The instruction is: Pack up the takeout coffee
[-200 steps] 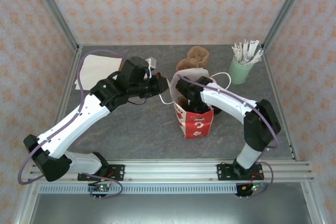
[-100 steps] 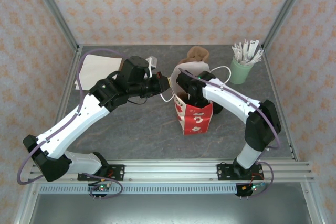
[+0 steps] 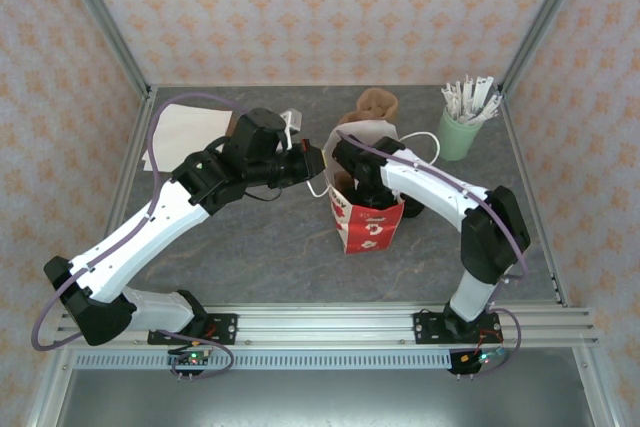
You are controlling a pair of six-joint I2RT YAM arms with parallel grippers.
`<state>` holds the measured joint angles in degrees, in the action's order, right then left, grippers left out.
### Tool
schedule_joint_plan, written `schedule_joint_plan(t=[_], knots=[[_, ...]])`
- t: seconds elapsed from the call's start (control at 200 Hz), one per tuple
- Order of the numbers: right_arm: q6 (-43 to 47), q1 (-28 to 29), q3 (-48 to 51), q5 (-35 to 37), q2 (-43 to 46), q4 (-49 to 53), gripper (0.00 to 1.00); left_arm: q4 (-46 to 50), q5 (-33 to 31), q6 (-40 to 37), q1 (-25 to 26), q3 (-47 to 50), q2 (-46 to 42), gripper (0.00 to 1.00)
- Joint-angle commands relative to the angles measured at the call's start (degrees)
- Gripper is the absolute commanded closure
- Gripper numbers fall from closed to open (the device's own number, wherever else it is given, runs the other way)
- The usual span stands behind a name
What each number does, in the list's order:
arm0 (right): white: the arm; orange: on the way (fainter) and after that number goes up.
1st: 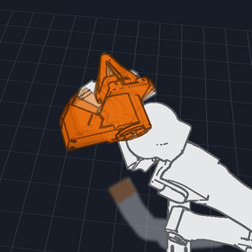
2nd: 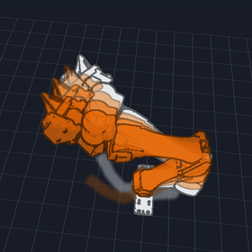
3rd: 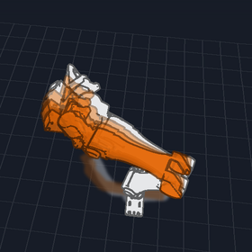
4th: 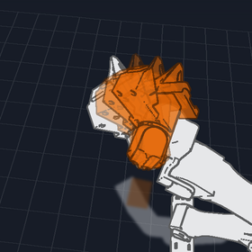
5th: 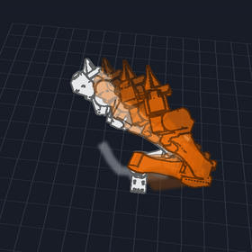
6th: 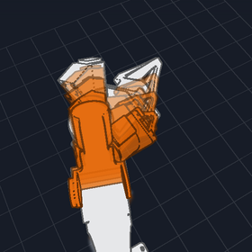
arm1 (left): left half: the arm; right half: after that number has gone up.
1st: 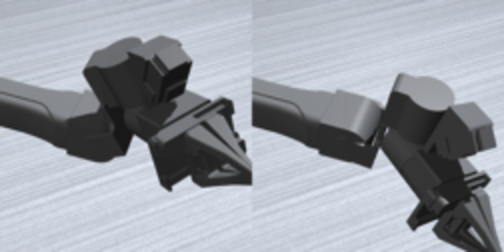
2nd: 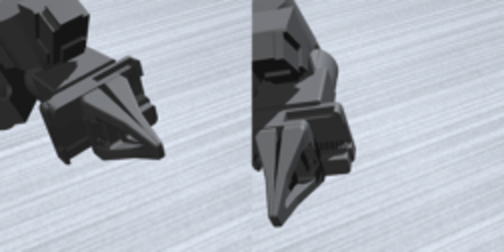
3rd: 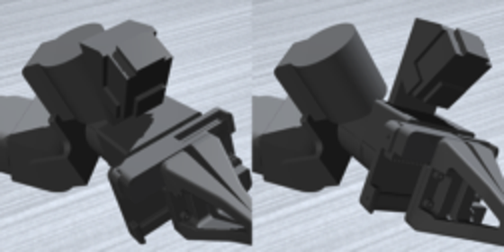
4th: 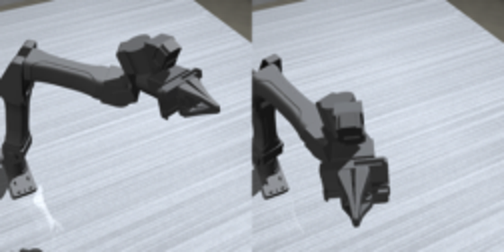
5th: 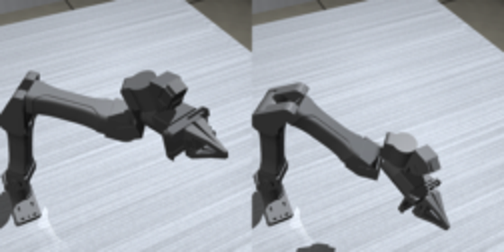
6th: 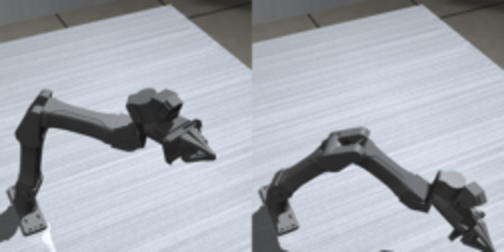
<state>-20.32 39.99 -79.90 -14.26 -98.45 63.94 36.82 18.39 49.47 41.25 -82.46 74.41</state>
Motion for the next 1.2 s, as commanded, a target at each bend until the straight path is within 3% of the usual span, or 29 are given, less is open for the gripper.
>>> schedule_joint_plan(t=[0.0,0.05,0.25,0.566,0.711,0.816,1.021,1.196], knots=[[-0.3,0.4,1.1,-0.1,-0.4,-1.3,0.01,3.0,-3.9,-0.7,0.4,-1.0,-0.4,0.82],[-0.3,0.6,1.6,-0.2,-0.3,-1.5,0.01,3.7,-5.6,-0.9,0.3,-0.9,-0.9,0.69],[-0.6,0.7,3.4,-0.5,0.0,-2.2,0.01,2.4,-6.1,0.3,-1.6,0.8,-2.4,0.51],[-0.6,0.9,3.3,-0.4,0.4,-1.9,0.01,-3.9,4.2,0.7,-7.1,2.6,-0.1,0.41],[-0.7,1.0,3.4,-0.4,0.4,-1.8,0.01,-9.8,10.4,1.5,-9.0,1.9,0.9,0.29],[-0.6,1.0,3.3,-0.3,0.5,-1.6,0.01,-7.4,10.8,-1.3,-10.2,-2.0,1.1,0.23],[-0.5,1.1,3.0,-0.1,0.9,-1.3,0.01,-3.5,8.6,-3.9,-15.5,-3.6,0.2,0.18],[-0.3,1.1,3.0,-0.1,1.1,-1.0,0.01,1.5,16.2,-10.8,-17.1,-6.6,6.1,0.28]])
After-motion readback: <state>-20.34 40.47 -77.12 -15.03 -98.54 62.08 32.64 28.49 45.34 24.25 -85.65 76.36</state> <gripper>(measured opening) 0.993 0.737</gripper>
